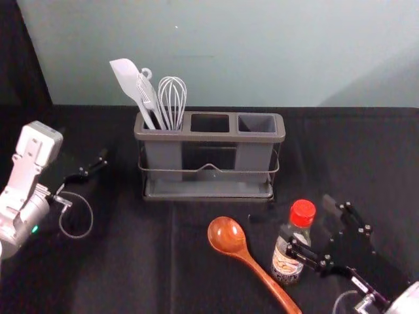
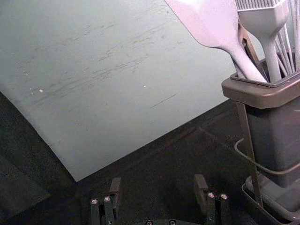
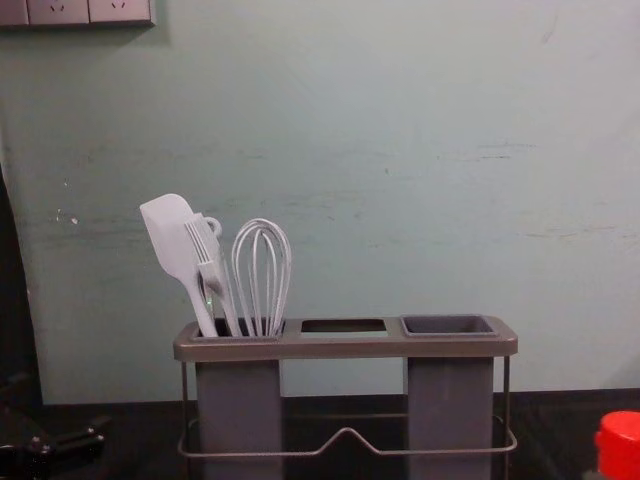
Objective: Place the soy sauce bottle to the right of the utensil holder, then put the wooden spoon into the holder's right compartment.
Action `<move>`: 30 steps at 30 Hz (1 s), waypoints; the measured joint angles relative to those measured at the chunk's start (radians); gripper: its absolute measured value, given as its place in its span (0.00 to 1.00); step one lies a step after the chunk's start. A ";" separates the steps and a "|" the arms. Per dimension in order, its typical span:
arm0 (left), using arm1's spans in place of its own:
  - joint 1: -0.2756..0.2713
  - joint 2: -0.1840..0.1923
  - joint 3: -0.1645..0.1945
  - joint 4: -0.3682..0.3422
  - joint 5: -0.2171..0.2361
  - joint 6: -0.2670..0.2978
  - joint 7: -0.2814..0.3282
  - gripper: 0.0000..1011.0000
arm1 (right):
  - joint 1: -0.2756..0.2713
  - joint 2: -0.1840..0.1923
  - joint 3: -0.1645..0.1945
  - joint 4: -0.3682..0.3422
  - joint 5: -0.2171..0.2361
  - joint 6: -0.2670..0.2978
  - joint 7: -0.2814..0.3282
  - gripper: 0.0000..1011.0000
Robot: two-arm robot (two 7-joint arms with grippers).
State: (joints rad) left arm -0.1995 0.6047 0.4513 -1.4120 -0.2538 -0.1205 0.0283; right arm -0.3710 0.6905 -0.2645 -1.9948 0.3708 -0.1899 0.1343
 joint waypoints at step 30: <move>0.000 0.000 0.000 0.000 0.000 0.000 0.000 0.99 | 0.025 -0.142 -0.016 0.045 -0.106 -0.017 -0.002 0.86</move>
State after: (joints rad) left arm -0.1995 0.6047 0.4514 -1.4120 -0.2539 -0.1205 0.0283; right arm -0.3456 0.5482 -0.2803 -1.9494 0.2645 -0.2068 0.1323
